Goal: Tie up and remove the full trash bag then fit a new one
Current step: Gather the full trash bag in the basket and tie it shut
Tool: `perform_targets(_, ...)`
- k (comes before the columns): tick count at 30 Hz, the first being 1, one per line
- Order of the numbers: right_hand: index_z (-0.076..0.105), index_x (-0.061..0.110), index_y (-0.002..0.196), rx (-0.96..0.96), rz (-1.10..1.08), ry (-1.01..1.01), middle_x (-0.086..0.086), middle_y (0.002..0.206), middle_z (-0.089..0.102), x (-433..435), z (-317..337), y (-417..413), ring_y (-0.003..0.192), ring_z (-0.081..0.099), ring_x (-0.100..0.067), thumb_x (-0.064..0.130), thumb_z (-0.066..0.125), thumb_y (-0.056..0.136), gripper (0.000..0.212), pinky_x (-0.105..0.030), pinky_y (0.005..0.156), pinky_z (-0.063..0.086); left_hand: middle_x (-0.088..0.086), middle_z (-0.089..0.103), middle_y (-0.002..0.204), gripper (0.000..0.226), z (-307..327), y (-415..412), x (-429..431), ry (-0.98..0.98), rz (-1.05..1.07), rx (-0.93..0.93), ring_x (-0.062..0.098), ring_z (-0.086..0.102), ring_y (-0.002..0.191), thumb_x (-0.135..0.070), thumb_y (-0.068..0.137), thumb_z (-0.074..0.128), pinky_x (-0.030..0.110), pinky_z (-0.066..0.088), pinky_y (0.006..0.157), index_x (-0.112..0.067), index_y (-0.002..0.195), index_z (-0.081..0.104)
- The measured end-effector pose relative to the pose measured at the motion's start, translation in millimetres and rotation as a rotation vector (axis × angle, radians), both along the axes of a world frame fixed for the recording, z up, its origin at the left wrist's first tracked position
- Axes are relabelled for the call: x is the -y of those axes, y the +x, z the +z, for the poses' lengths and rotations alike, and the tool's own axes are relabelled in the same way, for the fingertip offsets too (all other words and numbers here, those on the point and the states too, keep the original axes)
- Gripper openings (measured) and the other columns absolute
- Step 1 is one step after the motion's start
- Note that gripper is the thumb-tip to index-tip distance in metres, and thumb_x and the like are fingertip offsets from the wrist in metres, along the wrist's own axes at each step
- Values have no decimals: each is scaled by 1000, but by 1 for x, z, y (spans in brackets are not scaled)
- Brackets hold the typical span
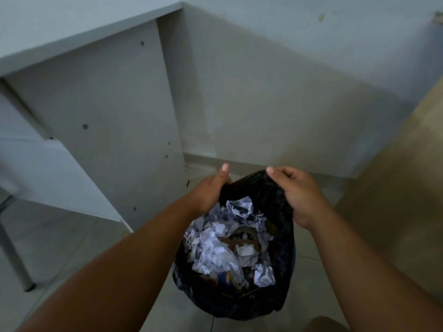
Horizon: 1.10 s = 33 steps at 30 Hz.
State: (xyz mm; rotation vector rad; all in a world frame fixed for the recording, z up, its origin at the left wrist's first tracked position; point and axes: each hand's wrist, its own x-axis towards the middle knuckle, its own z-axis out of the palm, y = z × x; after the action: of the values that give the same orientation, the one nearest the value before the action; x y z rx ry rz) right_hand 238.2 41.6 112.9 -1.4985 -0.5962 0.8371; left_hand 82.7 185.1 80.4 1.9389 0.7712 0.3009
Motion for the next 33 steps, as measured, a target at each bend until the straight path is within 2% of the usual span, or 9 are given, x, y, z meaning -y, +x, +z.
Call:
perform_targets(4,74,20,85,485,75,-214,2,84,73,3,2,2,82,70,-14,38,65,95,22,-28,71,49,-2,56,71,75,0,-20,4,12,137,135,10,53,66,-67,95,21,27,40,68,-7,83,63)
perform_targets(9,68,24,123,1180,144,-267,4,121,67,-10,15,-27,117,57,-20,59,64,87,50,-40,103,38,-2,64,74,58,9,-24,21,-33,157,252,2,63,67,-58,103,31,18,49,66,-15,83,65)
perform_targets(14,74,22,88,768,330,-214,6,82,71,-13,11,-44,76,65,-10,42,68,92,21,-27,68,47,18,68,86,61,3,-42,30,-18,139,259,20,65,75,-56,102,32,32,53,75,-8,88,66)
perform_targets(17,71,17,78,518,209,-159,-2,77,73,-7,2,-40,71,67,-17,40,67,93,28,-32,72,52,-2,59,69,45,-13,-61,31,14,98,128,2,53,59,-48,105,39,22,43,62,-24,74,62)
perform_targets(20,62,14,71,344,19,-113,8,60,59,-2,-4,-32,56,54,-4,41,65,95,37,-28,65,45,0,66,78,27,-37,-81,27,39,69,-15,12,62,71,-40,103,53,34,50,71,-23,85,64)
perform_targets(25,65,21,82,905,53,-189,1,87,67,2,-14,-29,85,63,-21,53,52,95,37,-46,88,50,0,62,74,23,-36,-86,33,-27,264,148,10,56,65,-34,102,57,29,45,66,-18,87,64)
perform_targets(28,65,28,119,1253,207,-204,3,125,64,-1,-8,-47,122,54,-21,65,41,91,52,-51,111,30,6,69,77,22,-21,-85,37,-31,251,214,14,62,69,-32,99,62,30,50,66,-12,92,71)
perform_targets(30,60,32,129,1296,332,-247,8,128,64,-6,-7,-58,124,52,-19,61,49,93,48,-48,113,25,7,75,82,15,-12,-84,38,-30,246,256,14,68,71,-25,98,65,27,55,67,-14,94,74)
perform_targets(33,67,31,107,989,335,-201,11,99,70,-10,-8,-64,97,62,-14,40,60,96,16,-38,91,45,1,78,88,6,-15,-91,34,-53,253,250,12,73,79,-16,92,72,25,58,72,-20,97,74)
